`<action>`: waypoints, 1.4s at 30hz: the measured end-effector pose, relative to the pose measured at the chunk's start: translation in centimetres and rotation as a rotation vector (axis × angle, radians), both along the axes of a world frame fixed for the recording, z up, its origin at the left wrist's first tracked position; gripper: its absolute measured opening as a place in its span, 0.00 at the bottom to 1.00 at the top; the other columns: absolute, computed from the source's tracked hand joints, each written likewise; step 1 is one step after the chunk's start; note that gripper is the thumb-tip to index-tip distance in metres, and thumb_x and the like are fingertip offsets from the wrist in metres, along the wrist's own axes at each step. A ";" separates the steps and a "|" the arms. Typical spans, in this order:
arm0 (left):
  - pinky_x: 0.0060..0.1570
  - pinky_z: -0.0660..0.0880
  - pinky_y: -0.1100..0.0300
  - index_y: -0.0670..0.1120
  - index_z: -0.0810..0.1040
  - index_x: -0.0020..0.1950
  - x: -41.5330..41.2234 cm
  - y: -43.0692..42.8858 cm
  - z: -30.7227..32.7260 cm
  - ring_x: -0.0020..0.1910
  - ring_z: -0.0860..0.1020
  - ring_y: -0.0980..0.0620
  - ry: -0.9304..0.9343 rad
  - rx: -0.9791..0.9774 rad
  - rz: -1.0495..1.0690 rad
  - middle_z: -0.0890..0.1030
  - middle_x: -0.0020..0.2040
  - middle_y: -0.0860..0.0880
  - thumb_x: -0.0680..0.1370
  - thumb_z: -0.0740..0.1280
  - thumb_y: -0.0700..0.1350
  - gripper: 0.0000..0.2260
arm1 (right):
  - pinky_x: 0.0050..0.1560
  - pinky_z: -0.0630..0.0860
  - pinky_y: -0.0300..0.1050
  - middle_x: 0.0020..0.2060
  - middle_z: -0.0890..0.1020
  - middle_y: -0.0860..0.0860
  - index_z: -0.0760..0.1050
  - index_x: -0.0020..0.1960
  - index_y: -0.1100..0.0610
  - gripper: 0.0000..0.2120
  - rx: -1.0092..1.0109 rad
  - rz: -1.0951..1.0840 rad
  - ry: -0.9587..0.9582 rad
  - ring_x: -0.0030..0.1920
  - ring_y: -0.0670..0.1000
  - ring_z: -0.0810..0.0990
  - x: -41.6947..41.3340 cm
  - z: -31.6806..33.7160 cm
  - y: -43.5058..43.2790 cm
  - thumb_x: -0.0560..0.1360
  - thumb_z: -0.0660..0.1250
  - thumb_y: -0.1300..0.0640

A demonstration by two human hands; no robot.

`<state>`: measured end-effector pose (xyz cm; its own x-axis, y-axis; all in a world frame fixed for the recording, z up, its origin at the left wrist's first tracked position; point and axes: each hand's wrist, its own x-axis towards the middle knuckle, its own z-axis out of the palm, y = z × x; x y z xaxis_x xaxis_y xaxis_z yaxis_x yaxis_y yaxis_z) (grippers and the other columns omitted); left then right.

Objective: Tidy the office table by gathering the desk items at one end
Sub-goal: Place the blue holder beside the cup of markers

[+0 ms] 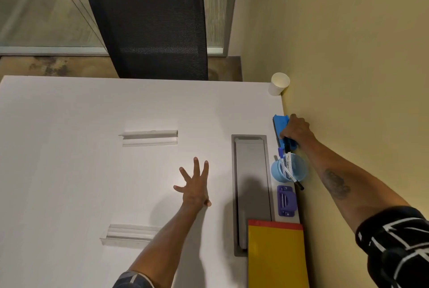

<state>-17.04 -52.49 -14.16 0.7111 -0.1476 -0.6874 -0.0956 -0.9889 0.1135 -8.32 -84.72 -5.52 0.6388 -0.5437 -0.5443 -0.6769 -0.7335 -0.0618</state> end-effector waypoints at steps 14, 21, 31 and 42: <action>0.58 0.61 0.19 0.59 0.36 0.79 0.2 0.0 -0.3 0.77 0.41 0.26 0.016 0.001 0.001 0.31 0.79 0.52 0.62 0.83 0.52 0.63 | 0.60 0.74 0.53 0.65 0.74 0.61 0.60 0.71 0.62 0.42 0.006 0.021 0.073 0.66 0.62 0.73 0.3 -1.7 0.1 0.65 0.80 0.58; 0.57 0.63 0.19 0.59 0.36 0.79 0.1 0.1 -0.4 0.77 0.42 0.26 -0.004 0.025 -0.015 0.32 0.80 0.51 0.61 0.83 0.53 0.64 | 0.59 0.75 0.53 0.63 0.75 0.60 0.58 0.73 0.60 0.45 -0.027 0.051 0.097 0.65 0.61 0.75 0.1 -2.1 0.3 0.64 0.80 0.57; 0.57 0.61 0.18 0.60 0.36 0.78 0.3 0.0 -0.6 0.77 0.41 0.26 0.019 -0.013 0.012 0.31 0.79 0.53 0.61 0.83 0.52 0.64 | 0.58 0.77 0.53 0.62 0.76 0.59 0.60 0.72 0.60 0.44 -0.025 0.042 0.096 0.62 0.60 0.77 -0.3 -2.2 0.3 0.65 0.80 0.55; 0.56 0.60 0.18 0.60 0.35 0.78 0.4 0.1 -1.0 0.76 0.41 0.26 0.021 -0.016 0.009 0.30 0.78 0.54 0.60 0.84 0.51 0.65 | 0.56 0.76 0.51 0.61 0.77 0.59 0.63 0.70 0.60 0.40 -0.020 0.031 0.079 0.61 0.59 0.78 -0.3 -2.1 0.0 0.65 0.80 0.52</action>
